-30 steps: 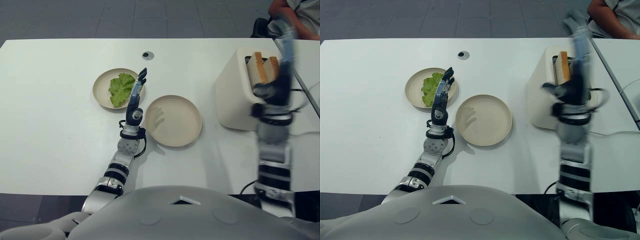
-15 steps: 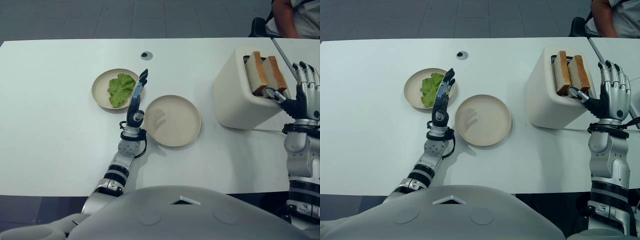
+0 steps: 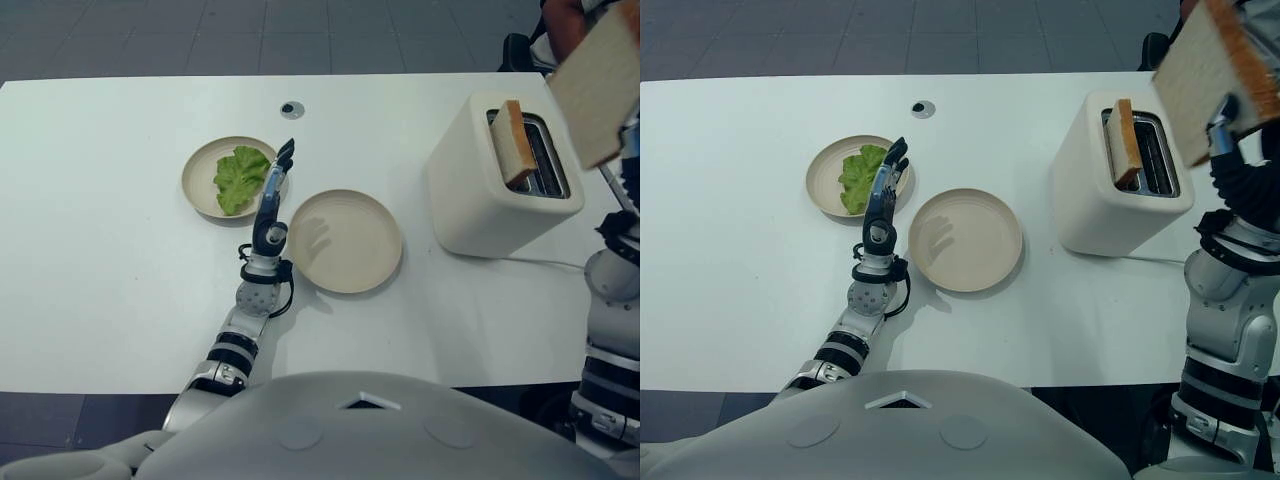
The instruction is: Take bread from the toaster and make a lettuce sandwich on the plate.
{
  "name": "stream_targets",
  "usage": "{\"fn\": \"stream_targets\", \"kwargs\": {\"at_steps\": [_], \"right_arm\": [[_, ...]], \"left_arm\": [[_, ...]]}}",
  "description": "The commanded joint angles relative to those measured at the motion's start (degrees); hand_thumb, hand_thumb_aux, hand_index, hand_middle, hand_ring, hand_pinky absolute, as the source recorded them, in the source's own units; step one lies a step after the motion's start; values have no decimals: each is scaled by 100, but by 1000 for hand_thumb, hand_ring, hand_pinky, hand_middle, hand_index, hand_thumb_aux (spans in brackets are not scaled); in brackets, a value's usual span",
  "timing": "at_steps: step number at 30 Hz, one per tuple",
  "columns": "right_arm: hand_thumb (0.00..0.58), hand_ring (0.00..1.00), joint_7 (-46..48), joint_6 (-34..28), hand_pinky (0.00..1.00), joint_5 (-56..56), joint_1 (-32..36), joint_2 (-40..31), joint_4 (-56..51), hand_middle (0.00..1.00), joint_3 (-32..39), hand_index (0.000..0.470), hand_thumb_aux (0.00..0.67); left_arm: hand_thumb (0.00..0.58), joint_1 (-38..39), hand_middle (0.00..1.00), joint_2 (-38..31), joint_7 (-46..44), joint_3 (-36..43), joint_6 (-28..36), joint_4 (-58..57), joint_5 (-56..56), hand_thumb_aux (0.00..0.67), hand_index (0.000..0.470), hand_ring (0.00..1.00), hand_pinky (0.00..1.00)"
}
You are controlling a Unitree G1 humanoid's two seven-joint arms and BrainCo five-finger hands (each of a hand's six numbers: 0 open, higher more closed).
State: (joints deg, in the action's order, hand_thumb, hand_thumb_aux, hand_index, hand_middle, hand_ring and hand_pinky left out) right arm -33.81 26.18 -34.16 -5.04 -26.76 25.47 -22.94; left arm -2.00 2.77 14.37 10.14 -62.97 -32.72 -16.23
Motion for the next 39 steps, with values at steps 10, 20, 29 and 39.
{"fn": "stream_targets", "kwargs": {"at_steps": [10,20,29,39], "right_arm": [[580,1000,4249,-193,1000,3120,-208,564,-2754,1000,3680,470,670],[580,1000,4450,-78,1000,2340,-58,373,-2686,1000,3432,470,670],[536,1000,4606,-199,1000,1122,-86,46,-2790,1000,3706,341,486],[0,0,3251,-216,0,-504,55,-212,-2388,0,3333,0,0]], "left_arm": [[0,-68,0,-170,532,-648,198,-18,-217,0,0,0,0],[0,-294,0,-867,931,-1114,809,75,-914,0,0,0,0],[0,-714,0,-2348,1810,-622,3765,202,-3725,0,0,0,0],[573,-1878,0,-2852,1655,636,4272,-1827,-3855,599,420,0,0]]}}
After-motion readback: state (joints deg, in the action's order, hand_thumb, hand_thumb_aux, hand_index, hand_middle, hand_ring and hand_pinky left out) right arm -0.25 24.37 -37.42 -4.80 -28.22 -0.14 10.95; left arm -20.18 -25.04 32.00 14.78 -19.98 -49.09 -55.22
